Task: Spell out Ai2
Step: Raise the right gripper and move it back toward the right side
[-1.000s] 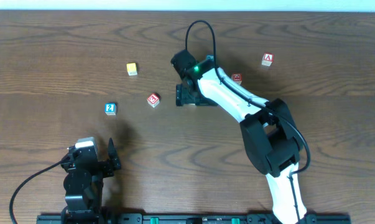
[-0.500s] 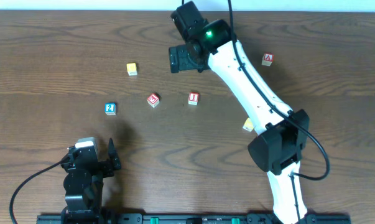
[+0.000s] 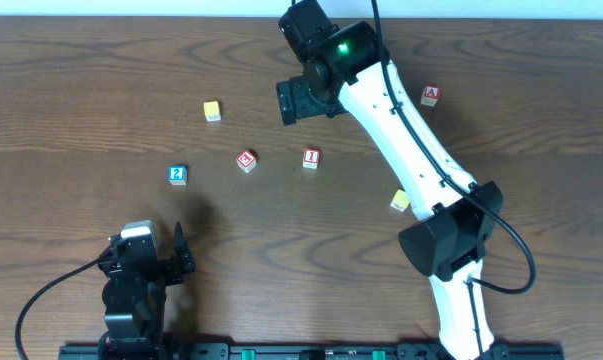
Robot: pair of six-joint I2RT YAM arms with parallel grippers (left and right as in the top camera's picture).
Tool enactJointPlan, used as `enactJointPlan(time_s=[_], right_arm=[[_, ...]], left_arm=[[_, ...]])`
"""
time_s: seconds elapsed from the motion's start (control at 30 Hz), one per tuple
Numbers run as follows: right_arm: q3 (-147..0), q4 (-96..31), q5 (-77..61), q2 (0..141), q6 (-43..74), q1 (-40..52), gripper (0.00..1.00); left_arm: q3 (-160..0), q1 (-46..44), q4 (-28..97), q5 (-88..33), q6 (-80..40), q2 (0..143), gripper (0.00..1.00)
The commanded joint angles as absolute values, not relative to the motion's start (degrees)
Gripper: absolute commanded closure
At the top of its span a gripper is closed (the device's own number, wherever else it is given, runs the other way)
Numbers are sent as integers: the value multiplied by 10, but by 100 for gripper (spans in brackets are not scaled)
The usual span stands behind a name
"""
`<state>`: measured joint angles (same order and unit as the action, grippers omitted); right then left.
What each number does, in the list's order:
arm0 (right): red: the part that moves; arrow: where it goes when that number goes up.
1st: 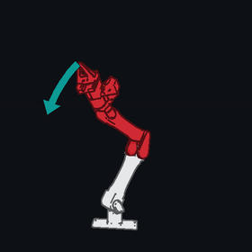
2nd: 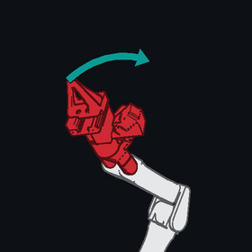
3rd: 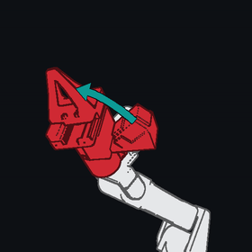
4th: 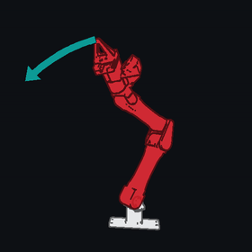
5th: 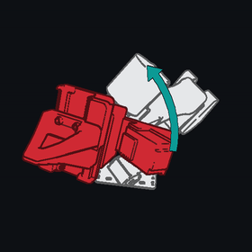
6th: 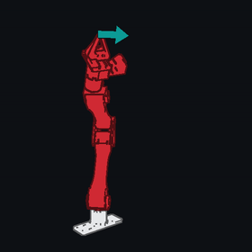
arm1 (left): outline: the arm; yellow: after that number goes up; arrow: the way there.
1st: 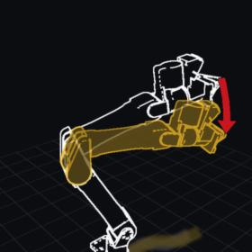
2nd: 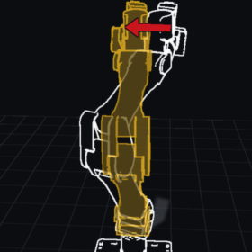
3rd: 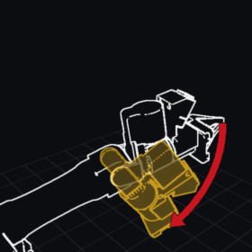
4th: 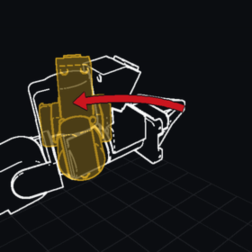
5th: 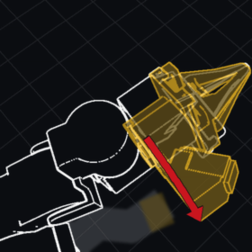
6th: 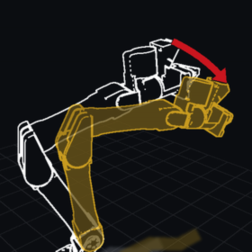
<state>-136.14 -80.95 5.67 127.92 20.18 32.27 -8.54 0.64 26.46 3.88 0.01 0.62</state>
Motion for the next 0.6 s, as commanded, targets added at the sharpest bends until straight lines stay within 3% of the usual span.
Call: enactJointPlan(time_s=[0.0,0.13,0.57], right_arm=[[-1373,-813,62,1280,190,319,2],[-1373,-838,62,1270,199,323,9],[-1370,-910,97,1119,171,333,5]], left_arm=[[-75,7,265,49,4,3,5],[-75,7,265,49,4,3,5],[-75,7,265,49,4,3,5]])
